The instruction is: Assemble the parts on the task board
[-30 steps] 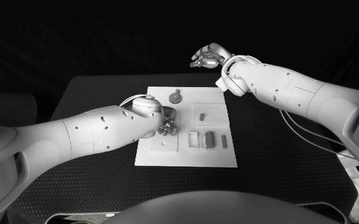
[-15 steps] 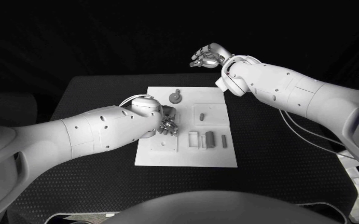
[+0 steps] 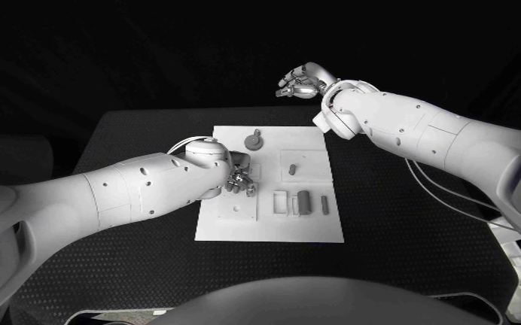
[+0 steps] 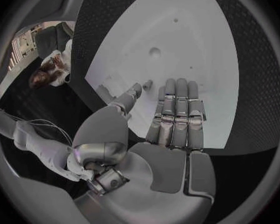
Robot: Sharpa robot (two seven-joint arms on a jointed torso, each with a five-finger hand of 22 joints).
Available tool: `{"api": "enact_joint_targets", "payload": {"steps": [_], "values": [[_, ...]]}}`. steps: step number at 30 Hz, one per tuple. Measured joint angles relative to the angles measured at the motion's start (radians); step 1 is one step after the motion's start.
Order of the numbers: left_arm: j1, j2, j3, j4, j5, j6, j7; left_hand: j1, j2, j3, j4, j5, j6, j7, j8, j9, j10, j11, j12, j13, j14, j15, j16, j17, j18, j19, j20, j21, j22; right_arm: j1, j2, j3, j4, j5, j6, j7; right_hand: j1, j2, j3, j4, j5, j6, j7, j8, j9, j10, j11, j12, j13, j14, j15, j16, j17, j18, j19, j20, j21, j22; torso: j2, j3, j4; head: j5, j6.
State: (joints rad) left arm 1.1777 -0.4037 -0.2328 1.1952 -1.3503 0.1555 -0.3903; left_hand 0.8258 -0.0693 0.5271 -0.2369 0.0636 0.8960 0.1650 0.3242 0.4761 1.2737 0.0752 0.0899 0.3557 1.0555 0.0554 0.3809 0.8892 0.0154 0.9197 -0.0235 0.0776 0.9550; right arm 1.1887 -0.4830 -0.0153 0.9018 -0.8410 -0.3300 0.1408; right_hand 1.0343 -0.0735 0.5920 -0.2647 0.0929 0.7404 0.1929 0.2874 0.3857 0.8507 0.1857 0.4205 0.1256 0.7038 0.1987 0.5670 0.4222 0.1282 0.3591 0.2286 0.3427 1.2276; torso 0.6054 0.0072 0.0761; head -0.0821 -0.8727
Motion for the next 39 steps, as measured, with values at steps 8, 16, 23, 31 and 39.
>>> {"api": "enact_joint_targets", "payload": {"steps": [8,16,23,31,39], "values": [[0.003,-0.054,0.002,0.021,0.049,-0.012,0.005,-0.022,-0.027,-0.028,0.004,-0.006,-0.035,0.001,-0.012,0.002,0.0,0.0,0.0,0.009,0.0,0.0,0.0,0.01,0.0,0.0,0.0,0.0,0.008,0.0,-0.013,0.0,0.0,0.001,0.0,0.0,-0.004,-0.004,-0.003,0.003,0.0,-0.003,0.003,0.0,-0.001,0.0,0.0,-0.004,-0.004,-0.003,0.003,-0.005,0.0,0.001,-0.004,-0.004,0.0,0.003,0.0,0.0004,0.0004,-0.002,0.0],[0.014,-0.169,0.0,0.056,0.177,-0.003,0.044,-0.027,-0.01,-0.038,-0.006,-0.006,-0.057,0.004,-0.015,-0.001,0.0,0.0,0.022,0.021,0.0,0.0,0.0,0.018,0.0,0.006,-0.006,-0.004,0.011,0.0,-0.063,0.0,0.043,0.002,0.001,0.005,-0.004,-0.004,0.001,-0.008,0.0,0.008,0.001,0.018,-0.001,0.015,-0.004,0.005,-0.012,0.037,-0.019,0.008,0.017,0.002,0.051,-0.01,0.0,0.013,-0.001,0.0001,0.0014,-0.007,0.0],[0.037,-0.277,0.01,0.082,0.358,0.021,0.199,0.024,0.04,-0.02,-0.037,0.006,-0.047,0.006,0.013,0.017,-0.048,0.013,0.022,0.022,-0.023,0.016,-0.014,0.016,0.0,-0.021,0.011,-0.011,0.007,0.0,-0.108,0.0,0.072,-0.043,0.091,0.006,-0.001,-0.002,0.007,-0.016,0.0,0.042,0.008,0.044,0.007,0.08,-0.03,0.034,-0.012,0.165,-0.072,0.055,0.047,0.05,0.184,-0.019,0.023,0.015,-0.001,-0.0005,0.0017,-0.013,0.0],[0.036,-0.329,0.02,0.09,0.625,-0.006,0.443,0.149,0.096,0.03,-0.053,-0.003,-0.066,-0.005,0.036,0.023,-0.12,0.029,0.012,0.014,-0.029,0.022,-0.021,0.016,0.0,-0.03,0.013,-0.011,-0.003,0.0,-0.184,-0.001,0.17,-0.172,0.182,-0.004,0.027,0.002,0.014,-0.022,0.0,0.062,0.003,0.059,0.02,0.142,-0.051,0.03,-0.013,0.322,-0.149,0.101,0.095,0.105,0.363,-0.024,0.045,-0.009,-0.001,-0.0013,0.0014,-0.024,0.0],[0.036,-0.37,0.025,0.067,0.876,-0.08,0.591,0.176,0.076,0.029,-0.052,-0.011,-0.071,-0.01,0.05,0.027,-0.123,0.027,0.012,0.01,-0.025,0.018,-0.021,0.018,0.0,-0.022,0.013,-0.011,-0.018,-0.006,-0.266,-0.014,0.293,-0.307,0.228,-0.025,0.03,-0.008,0.014,-0.022,0.0,0.065,0.0,0.059,0.025,0.17,-0.055,-0.019,-0.021,0.379,-0.171,0.105,0.127,0.121,0.426,-0.033,0.045,-0.012,0.0,-0.0009,-0.0012,-0.03,0.0]]}}
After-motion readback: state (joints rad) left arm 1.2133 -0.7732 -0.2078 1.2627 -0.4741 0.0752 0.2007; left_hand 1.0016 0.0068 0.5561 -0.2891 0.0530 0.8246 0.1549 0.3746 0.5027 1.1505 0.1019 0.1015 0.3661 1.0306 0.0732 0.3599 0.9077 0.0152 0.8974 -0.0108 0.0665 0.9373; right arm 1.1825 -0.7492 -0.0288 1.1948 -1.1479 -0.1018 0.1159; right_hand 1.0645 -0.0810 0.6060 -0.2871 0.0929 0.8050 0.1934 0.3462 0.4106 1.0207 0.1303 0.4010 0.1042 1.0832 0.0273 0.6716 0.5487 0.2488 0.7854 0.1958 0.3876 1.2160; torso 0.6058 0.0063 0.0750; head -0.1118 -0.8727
